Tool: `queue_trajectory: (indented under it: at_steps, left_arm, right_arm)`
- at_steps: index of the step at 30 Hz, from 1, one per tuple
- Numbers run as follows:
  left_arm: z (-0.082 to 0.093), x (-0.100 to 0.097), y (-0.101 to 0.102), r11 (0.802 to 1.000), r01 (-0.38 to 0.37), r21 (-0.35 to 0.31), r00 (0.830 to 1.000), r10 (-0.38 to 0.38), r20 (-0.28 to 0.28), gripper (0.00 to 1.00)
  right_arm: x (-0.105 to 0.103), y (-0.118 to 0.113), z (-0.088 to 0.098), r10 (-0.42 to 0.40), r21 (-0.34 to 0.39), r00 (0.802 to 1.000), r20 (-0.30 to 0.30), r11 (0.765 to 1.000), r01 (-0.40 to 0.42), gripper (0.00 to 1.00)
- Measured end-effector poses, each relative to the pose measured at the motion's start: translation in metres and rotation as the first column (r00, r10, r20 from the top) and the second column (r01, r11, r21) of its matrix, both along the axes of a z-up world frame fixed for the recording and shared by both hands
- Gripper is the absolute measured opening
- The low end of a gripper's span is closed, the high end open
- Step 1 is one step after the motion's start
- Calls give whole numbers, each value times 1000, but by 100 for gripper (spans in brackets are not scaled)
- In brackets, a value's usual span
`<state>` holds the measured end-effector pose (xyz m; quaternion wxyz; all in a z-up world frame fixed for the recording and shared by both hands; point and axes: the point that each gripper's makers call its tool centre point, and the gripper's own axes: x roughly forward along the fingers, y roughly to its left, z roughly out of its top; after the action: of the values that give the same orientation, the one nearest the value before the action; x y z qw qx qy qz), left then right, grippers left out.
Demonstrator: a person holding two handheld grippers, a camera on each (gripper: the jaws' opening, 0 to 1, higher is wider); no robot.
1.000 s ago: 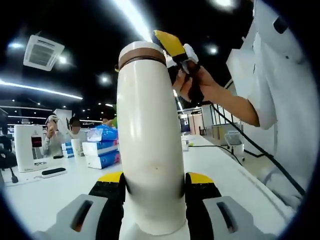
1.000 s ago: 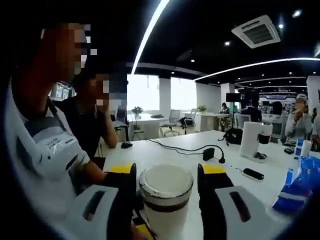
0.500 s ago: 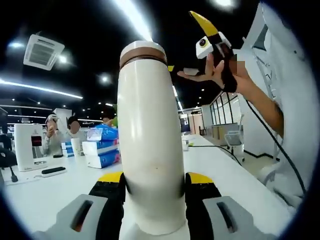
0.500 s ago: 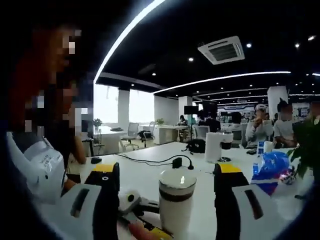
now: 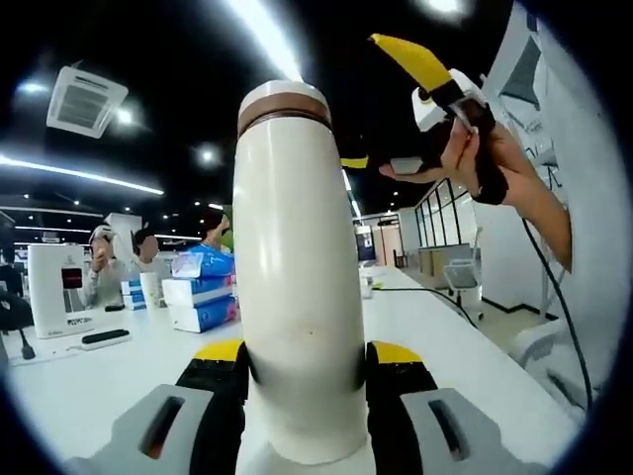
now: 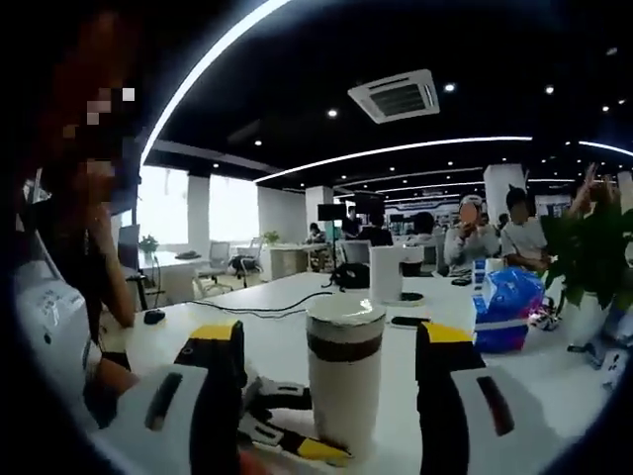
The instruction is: Grasp the water cup twist off the cup lid place the cup lid on the table
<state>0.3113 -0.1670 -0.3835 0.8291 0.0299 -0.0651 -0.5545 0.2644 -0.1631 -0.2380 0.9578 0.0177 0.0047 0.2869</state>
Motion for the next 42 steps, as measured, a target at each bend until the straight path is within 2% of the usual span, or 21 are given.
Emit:
queue_trajectory:
  at_steps: [6, 9, 11, 14, 17, 18, 20, 23, 28, 34, 42]
  left_arm:
    - [0, 0, 0, 1000, 0, 0, 1000, 0, 1, 48]
    - [0, 0, 0, 1000, 0, 0, 1000, 0, 1, 48]
    - [0, 0, 0, 1000, 0, 0, 1000, 0, 2, 48]
    - [0, 0, 0, 1000, 1, 0, 1000, -1, 2, 48]
    - [0, 0, 0, 1000, 1, 0, 1000, -1, 1, 48]
    - [0, 0, 0, 1000, 1, -1, 1000, -1, 0, 48]
    - [0, 0, 0, 1000, 1, -2, 1000, -1, -3, 48]
    - [0, 0, 0, 1000, 0, -3, 1000, 0, -7, 48]
    - [0, -1, 0, 1000, 1, -2, 1000, -1, -6, 48]
    - [0, -1, 0, 1000, 0, -4, 1000, 0, -7, 48]
    - [0, -1, -1, 1000, 0, -3, 1000, 0, -7, 48]
  right_arm:
    - [26, 11, 9, 33, 88, 999, -22, 996, -31, 64]
    - [32, 12, 9, 37, 92, 999, -31, 995, -34, 55]
    - [34, 12, 5, 46, 98, 997, -57, 994, -41, 52]
    - [36, 8, 0, 41, 70, 997, -70, 997, -36, 46]
    - [36, 7, -2, 67, 82, 994, -90, 995, -59, 46]
    - [35, 8, -2, 78, 73, 993, -88, 995, -72, 46]
    - [34, 10, -3, 109, -9, 992, -60, 994, -110, 45]
    - [34, 12, -4, 139, -82, 989, -52, 986, -143, 45]
    - [31, 12, -6, 250, -116, 966, -58, 960, -255, 44]
    - [31, 12, -7, 309, -110, 948, -74, 943, -316, 44]
    - [28, 14, -7, 418, -134, 904, -94, 894, -427, 44]
